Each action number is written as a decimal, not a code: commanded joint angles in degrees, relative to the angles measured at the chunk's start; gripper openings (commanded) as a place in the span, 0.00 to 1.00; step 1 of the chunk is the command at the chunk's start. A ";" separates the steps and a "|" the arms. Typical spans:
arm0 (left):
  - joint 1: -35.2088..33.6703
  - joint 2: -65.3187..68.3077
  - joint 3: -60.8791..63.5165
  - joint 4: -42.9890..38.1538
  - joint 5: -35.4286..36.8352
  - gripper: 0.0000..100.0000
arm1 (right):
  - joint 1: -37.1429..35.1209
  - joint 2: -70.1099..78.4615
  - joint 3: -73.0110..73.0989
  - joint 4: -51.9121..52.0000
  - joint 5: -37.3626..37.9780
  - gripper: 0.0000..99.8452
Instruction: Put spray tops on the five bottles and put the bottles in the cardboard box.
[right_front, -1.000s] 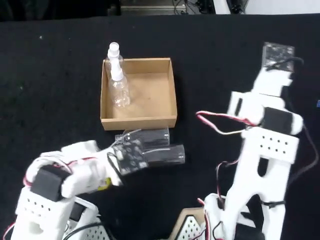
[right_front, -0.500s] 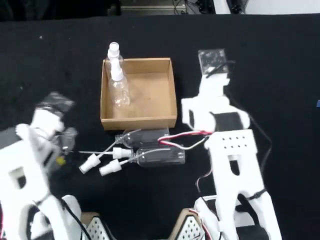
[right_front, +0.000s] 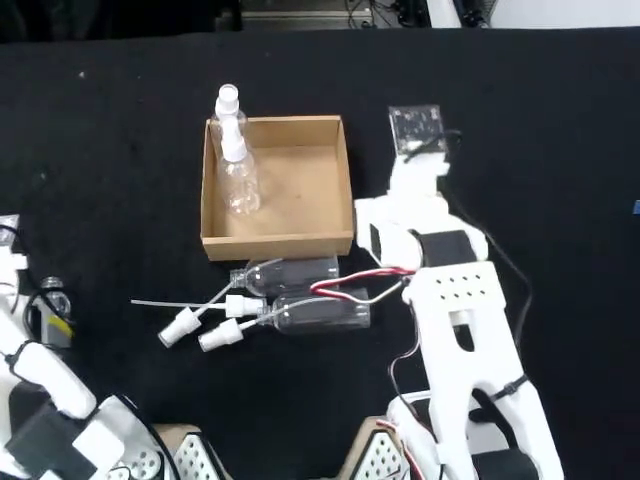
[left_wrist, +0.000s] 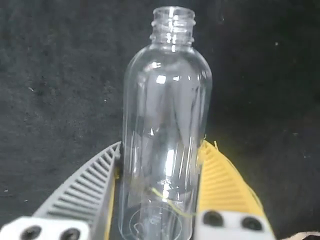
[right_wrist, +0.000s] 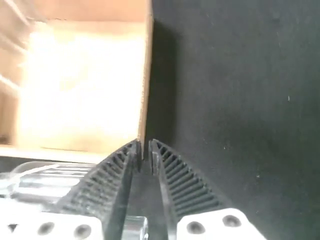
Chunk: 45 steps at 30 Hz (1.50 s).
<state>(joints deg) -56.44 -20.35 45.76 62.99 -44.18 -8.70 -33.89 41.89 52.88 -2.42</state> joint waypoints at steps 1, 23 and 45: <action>-0.84 0.09 2.68 -4.48 1.14 0.10 | -4.48 -3.30 -7.60 4.57 -0.26 0.01; -0.92 0.09 -2.15 -4.84 3.60 0.27 | -15.03 -2.95 4.53 -10.81 -4.57 0.01; -0.22 0.79 -4.09 -4.57 -7.21 0.28 | -15.21 -2.95 9.89 -15.65 -4.66 0.01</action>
<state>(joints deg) -56.88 -19.21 45.05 57.80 -50.24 -24.18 -33.89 52.26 38.64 -6.64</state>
